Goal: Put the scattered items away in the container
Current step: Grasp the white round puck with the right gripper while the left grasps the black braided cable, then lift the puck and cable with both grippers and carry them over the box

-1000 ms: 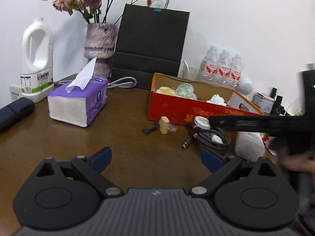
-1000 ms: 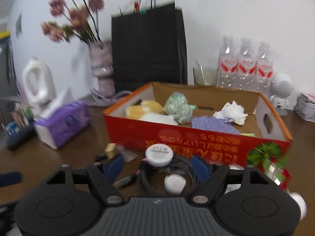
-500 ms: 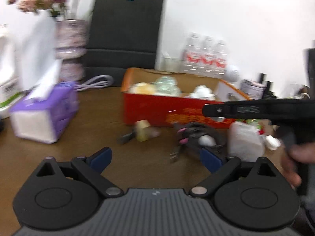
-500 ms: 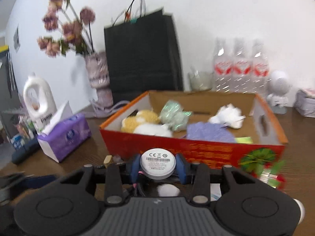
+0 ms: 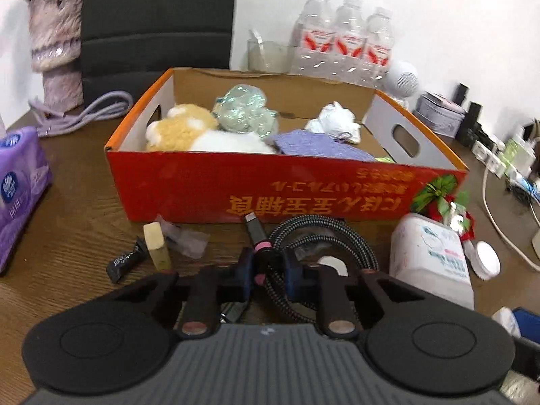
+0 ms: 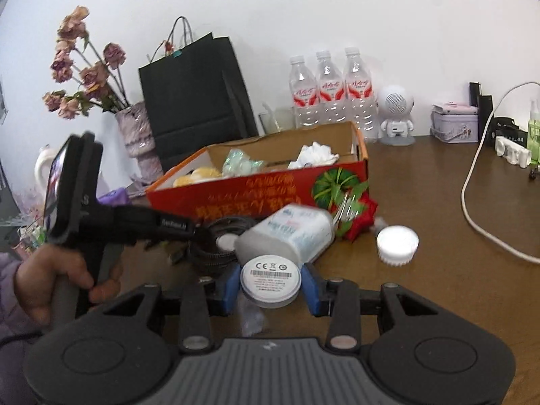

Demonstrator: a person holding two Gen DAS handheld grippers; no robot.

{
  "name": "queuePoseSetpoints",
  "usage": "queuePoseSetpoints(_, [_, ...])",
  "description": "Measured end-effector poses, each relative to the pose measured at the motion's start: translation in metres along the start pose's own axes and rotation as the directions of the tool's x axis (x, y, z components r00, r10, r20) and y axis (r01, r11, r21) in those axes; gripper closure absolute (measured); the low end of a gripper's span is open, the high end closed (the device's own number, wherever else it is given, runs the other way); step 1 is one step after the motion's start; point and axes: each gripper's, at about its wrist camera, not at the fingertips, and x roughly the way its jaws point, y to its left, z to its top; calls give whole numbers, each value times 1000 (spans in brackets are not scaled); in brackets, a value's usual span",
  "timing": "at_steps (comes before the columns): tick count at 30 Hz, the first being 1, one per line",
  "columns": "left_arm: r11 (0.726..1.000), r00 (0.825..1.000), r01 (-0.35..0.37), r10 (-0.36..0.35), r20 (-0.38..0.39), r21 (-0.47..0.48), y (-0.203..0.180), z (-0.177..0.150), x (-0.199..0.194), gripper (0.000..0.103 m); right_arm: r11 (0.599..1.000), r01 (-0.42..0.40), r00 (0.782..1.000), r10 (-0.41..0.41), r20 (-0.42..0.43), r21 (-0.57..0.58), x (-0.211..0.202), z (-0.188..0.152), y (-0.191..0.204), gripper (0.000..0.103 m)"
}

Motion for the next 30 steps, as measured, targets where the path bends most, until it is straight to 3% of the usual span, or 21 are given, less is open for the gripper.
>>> queuePoseSetpoints(6, [999,987,32,-27,159,-25,1,-16,-79,85,998,-28,999,29,21,-50,-21,-10,14,65])
queuePoseSetpoints(8, [999,985,40,-34,168,-33,6,-28,-108,85,997,-29,999,31,18,-73,-31,-13,20,65])
queuePoseSetpoints(13, [999,999,17,-15,50,-38,20,-89,-154,85,992,-26,999,24,-21,-125,-60,-39,33,65])
queuePoseSetpoints(19, [1000,999,16,-16,-34,-6,15,-148,-181,84,983,-46,993,26,-114,-176,-82,-81,52,65])
queuePoseSetpoints(23, [998,1000,3,-2,-14,59,7,-159,-188,82,977,-42,990,12,-140,-211,-87,-95,61,64])
queuePoseSetpoints(26, [993,1000,-3,3,-6,116,1,-158,-186,72,974,-29,991,-2,-133,-225,-91,-99,64,64])
queuePoseSetpoints(30, [987,998,-26,35,-50,160,-2,-156,-174,62,969,-35,992,4,-125,-244,-100,-98,64,48])
